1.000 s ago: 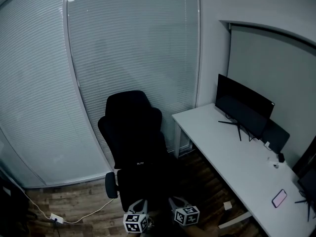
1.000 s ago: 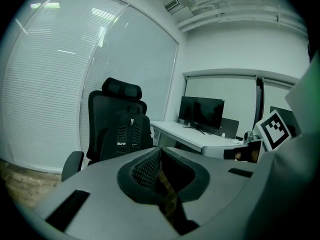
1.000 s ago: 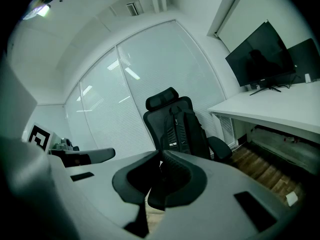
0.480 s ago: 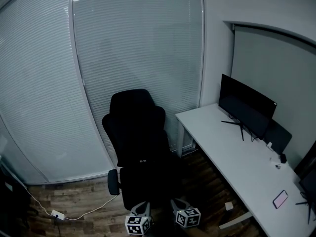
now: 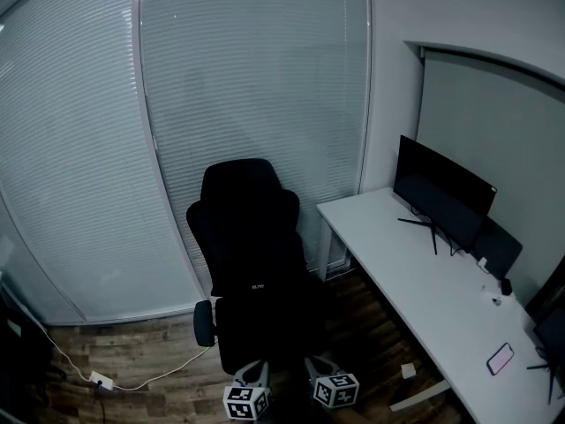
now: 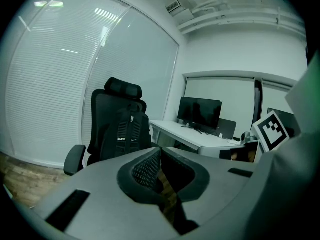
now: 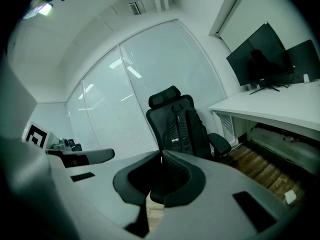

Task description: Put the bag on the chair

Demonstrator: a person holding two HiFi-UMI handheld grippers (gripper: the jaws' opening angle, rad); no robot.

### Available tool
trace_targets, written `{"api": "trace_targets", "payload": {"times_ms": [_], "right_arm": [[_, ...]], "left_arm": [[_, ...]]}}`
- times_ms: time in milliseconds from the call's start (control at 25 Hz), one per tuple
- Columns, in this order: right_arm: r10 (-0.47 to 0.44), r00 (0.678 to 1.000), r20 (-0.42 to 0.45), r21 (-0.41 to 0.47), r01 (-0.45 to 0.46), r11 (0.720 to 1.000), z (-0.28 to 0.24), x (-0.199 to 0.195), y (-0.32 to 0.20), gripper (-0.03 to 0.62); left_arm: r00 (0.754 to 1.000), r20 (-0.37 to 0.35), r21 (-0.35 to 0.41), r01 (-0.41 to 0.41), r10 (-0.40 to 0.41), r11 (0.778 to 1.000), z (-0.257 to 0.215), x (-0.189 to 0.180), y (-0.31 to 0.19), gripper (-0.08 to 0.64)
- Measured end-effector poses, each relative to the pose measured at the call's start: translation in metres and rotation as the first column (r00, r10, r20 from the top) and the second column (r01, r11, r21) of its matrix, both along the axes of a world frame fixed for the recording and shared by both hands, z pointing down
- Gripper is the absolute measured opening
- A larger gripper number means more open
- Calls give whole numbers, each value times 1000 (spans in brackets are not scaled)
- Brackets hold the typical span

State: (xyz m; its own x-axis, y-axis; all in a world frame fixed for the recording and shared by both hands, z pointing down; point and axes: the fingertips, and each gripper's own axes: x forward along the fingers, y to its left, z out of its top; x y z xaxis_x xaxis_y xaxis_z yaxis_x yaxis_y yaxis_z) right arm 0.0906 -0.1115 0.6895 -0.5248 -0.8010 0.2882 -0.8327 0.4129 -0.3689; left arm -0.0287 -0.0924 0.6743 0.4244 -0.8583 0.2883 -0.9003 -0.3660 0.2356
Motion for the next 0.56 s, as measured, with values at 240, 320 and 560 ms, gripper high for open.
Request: {"api": "trace_targets", "payload": {"times_ms": [240,320,560], "right_arm": [[7,1000,9,-1,-7,1000,-2,-1,2,46],[7,1000,13,1,-7,1000,-4,-2,2,46],[10,1000,13,9,-10,1000,-7,-1,7,46]], "left_arm": [[1000,-5,-3,13,-13,1000,2,-7,4,25],[1000,-6,3,13,-13,1000,1,-8,5,25],[1000,-11,-3,2,-2,1000,-1,-6,11,25]]}}
